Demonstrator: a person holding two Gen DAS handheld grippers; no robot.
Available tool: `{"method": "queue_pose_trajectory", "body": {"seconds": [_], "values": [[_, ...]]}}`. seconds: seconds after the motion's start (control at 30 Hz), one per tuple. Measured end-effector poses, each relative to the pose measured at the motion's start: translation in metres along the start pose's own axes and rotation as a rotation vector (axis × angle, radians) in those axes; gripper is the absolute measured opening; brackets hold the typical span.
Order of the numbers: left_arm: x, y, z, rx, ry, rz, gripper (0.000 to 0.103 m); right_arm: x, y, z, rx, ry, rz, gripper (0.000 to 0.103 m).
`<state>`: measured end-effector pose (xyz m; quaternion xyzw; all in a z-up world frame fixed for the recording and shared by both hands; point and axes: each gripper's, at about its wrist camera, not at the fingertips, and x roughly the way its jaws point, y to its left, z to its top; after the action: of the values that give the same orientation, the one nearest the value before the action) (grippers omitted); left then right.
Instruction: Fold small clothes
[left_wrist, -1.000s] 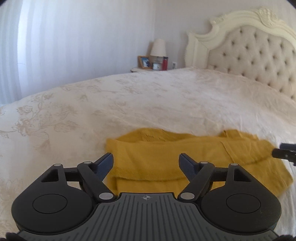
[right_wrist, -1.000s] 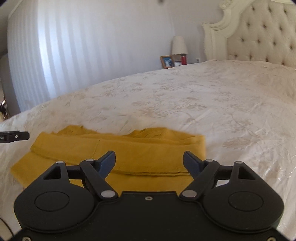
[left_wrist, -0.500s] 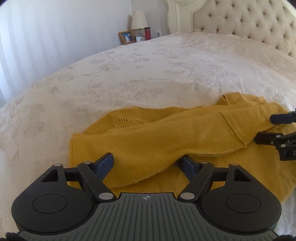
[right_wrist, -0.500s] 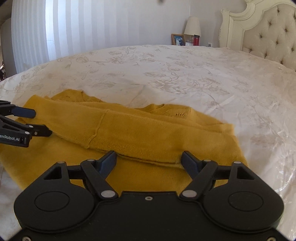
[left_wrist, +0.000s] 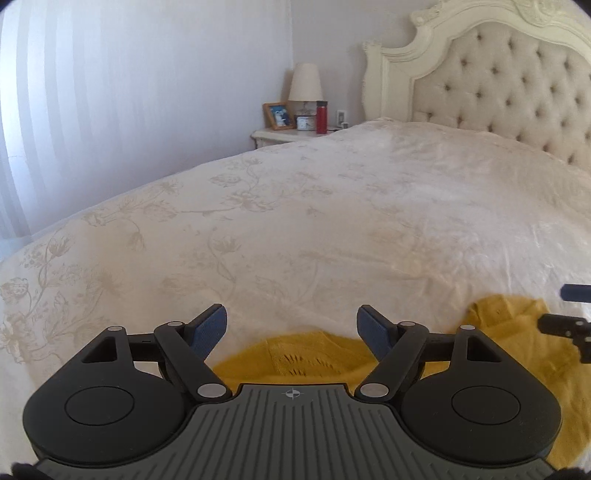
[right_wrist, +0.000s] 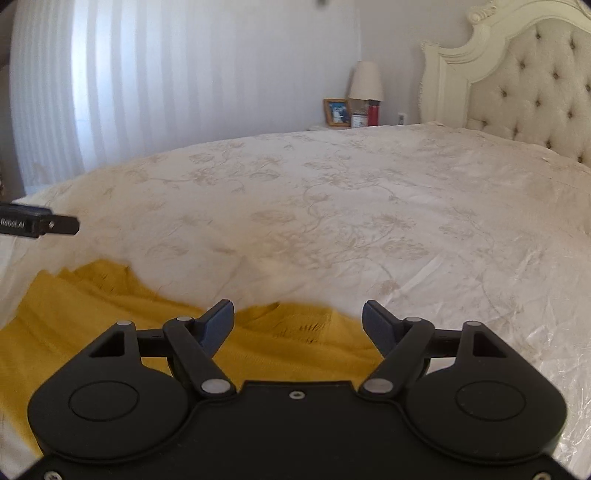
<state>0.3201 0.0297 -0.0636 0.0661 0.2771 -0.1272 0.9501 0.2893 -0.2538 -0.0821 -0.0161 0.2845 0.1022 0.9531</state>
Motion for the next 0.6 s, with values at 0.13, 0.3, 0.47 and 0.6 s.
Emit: {"method": "queue_pose_trajectory", "body": {"seconds": [0.13, 0.3, 0.47, 0.6], "values": [[-0.02, -0.021, -0.042, 0.046, 0.025, -0.042, 0.077, -0.014, 0.032, -0.036, -0.064, 0.038, 0.056, 0.052], [-0.016, -0.039, -0.077, 0.092, 0.101, -0.067, 0.077, -0.009, 0.045, -0.055, -0.066, 0.087, 0.074, 0.047], [0.011, -0.037, -0.075, 0.07, 0.141, -0.056, 0.078, 0.01, 0.032, -0.042, -0.014, 0.08, 0.032, 0.047], [0.035, -0.031, -0.048, 0.06, 0.129, -0.005, 0.077, 0.036, 0.016, -0.015, 0.007, 0.092, -0.016, 0.047]]}}
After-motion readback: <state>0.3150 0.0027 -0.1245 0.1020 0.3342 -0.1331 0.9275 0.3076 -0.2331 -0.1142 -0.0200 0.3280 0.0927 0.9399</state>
